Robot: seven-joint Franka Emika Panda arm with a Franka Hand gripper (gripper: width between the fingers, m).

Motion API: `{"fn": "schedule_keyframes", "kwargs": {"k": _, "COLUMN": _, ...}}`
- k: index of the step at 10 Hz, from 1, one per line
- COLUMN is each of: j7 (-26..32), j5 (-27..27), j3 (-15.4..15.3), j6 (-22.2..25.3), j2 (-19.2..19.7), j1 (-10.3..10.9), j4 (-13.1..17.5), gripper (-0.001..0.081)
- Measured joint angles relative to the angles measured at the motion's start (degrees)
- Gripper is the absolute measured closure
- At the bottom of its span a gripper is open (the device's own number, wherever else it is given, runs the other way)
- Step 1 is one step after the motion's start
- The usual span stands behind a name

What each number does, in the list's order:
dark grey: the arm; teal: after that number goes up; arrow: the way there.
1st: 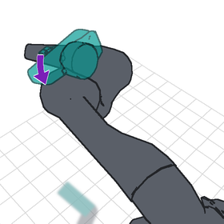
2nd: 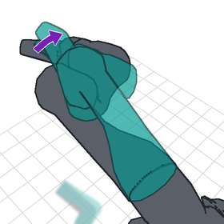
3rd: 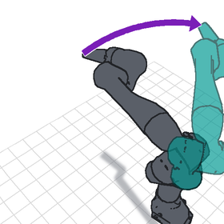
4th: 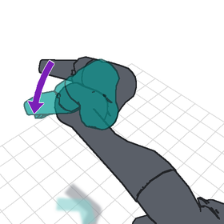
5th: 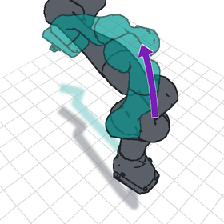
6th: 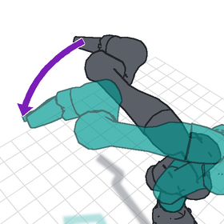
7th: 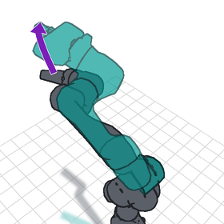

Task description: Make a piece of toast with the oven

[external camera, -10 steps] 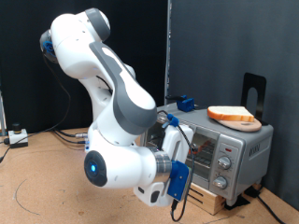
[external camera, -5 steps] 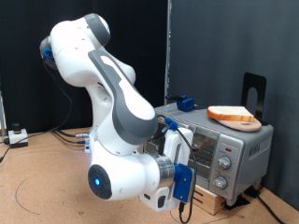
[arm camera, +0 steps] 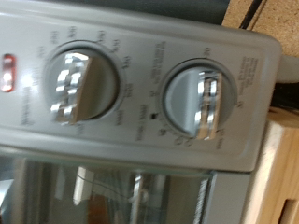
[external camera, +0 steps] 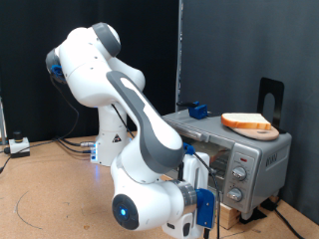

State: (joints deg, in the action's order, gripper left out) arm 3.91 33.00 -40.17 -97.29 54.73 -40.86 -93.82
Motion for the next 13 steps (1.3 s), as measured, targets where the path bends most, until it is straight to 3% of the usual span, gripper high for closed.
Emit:
{"fn": "schedule_keyframes", "kwargs": {"k": 7, "j7": 0.57, "j5": -1.00, "j3": 0.08, "j6": -1.11, "j2": 3.72, "j1": 3.54, "j4": 1.99, "gripper": -0.0003}}
{"fn": "schedule_keyframes", "kwargs": {"k": 13, "j7": 0.95, "j5": -1.34, "j3": 0.08, "j6": -2.68, "j2": 4.02, "j1": 6.15, "j4": 1.86, "gripper": -0.0003}}
